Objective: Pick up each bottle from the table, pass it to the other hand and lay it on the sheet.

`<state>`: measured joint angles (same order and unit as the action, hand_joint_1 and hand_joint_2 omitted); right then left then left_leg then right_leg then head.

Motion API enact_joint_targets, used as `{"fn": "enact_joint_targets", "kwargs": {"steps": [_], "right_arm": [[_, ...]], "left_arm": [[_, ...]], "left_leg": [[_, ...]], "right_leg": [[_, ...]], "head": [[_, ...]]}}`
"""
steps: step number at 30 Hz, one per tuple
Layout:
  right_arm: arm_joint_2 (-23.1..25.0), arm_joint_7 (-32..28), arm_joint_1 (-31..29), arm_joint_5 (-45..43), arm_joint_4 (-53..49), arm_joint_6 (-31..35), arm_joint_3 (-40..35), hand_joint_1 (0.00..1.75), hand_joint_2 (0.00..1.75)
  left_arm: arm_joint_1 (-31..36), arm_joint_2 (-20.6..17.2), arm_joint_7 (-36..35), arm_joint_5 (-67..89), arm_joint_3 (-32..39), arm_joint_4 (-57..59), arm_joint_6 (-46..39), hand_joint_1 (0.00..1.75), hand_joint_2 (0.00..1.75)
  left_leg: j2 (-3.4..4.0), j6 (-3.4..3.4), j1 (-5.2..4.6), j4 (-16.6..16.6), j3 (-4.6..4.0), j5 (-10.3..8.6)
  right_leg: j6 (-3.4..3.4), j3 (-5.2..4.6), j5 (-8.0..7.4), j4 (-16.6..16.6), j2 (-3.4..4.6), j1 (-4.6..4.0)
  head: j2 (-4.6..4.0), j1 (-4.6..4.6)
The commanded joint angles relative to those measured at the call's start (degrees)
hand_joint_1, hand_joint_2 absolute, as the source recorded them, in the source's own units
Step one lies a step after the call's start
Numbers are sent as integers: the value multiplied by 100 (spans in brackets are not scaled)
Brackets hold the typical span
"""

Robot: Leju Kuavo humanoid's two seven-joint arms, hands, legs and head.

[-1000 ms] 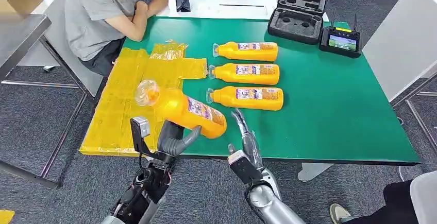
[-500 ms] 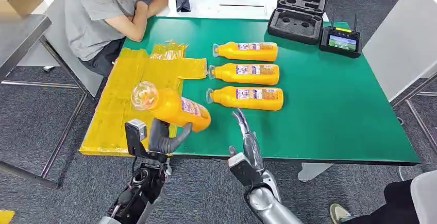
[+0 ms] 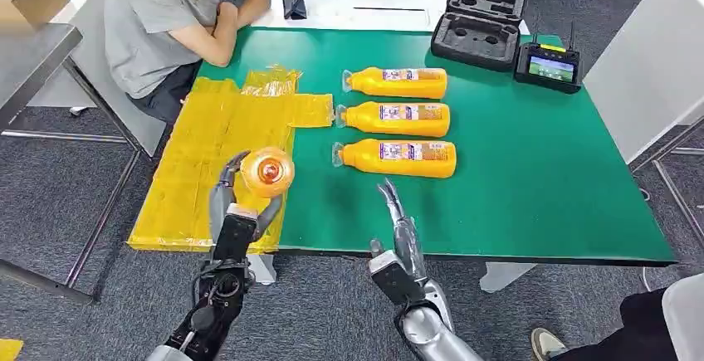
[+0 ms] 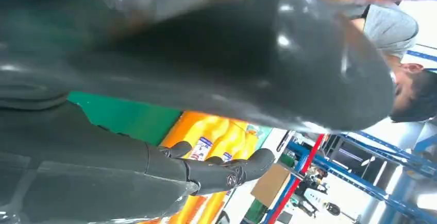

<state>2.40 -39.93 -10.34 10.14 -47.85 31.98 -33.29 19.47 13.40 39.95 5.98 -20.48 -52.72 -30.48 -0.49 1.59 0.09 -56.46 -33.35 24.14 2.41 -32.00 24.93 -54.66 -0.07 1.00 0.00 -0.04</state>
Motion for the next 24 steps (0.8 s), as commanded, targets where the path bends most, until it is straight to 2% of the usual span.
{"fn": "enact_joint_targets", "kwargs": {"steps": [1, 4, 5, 7, 10, 14, 18, 24], "right_arm": [[42, -7, -31, -1, 30, -40, 157, 0, 0], [61, -7, -3, 2, 9, -82, 183, 0, 0], [66, -7, -9, 22, 43, -89, 193, 0, 0], [48, -7, 12, 13, 40, -91, 213, 0, 0], [48, -7, 12, 13, 40, -91, 213, 0, 0], [45, -7, 58, -17, 50, -66, 259, 0, 0], [63, -7, 66, -17, 66, -82, 261, 0, 0], [88, -7, 25, -9, 124, -114, 262, 0, 0]], "left_arm": [[529, -409, -232, 951, 19, 1093, -715, 175, 175], [607, -492, -563, 1722, 146, 1355, -952, 175, 175], [493, -384, -741, 2524, 605, 1257, -952, 175, 175], [450, -294, -1034, 3465, 1075, 1167, -952, 175, 175], [450, -294, -1034, 3465, 1075, 1167, -952, 175, 175], [492, -184, -1745, 5066, 1657, 1109, -952, 175, 175], [661, -217, -2523, 6151, 1775, 1391, -952, 175, 175], [681, -232, -2844, 6502, 1868, 1417, -952, 175, 175]], "left_leg": [[8, -9, 5, -2, 15, 6], [11, -10, 5, -2, 20, 8], [12, -12, 8, -8, 25, 13], [24, -10, 7, -4, 19, 11], [9, -7, 4, -2, 8, 5], [11, -8, 6, -6, 10, 8], [6, -7, 4, -5, 9, 6], [7, -11, 10, -12, 14, 12]], "right_leg": [[-12, 12, 4, -2, 5, -6], [-13, 17, 5, -2, 7, -6], [-17, 23, 9, -6, 8, -9], [-14, 14, 3, -3, 20, -8], [-9, 7, 3, -1, 6, -4], [-11, 9, 6, -4, 7, -7], [-10, 8, 4, -4, 3, -5], [-15, 15, 10, -9, 2, -11]], "head": [[0, 0], [0, 2], [0, 0], [0, 2], [0, 0], [0, 0], [-2, 0], [0, 0]]}}
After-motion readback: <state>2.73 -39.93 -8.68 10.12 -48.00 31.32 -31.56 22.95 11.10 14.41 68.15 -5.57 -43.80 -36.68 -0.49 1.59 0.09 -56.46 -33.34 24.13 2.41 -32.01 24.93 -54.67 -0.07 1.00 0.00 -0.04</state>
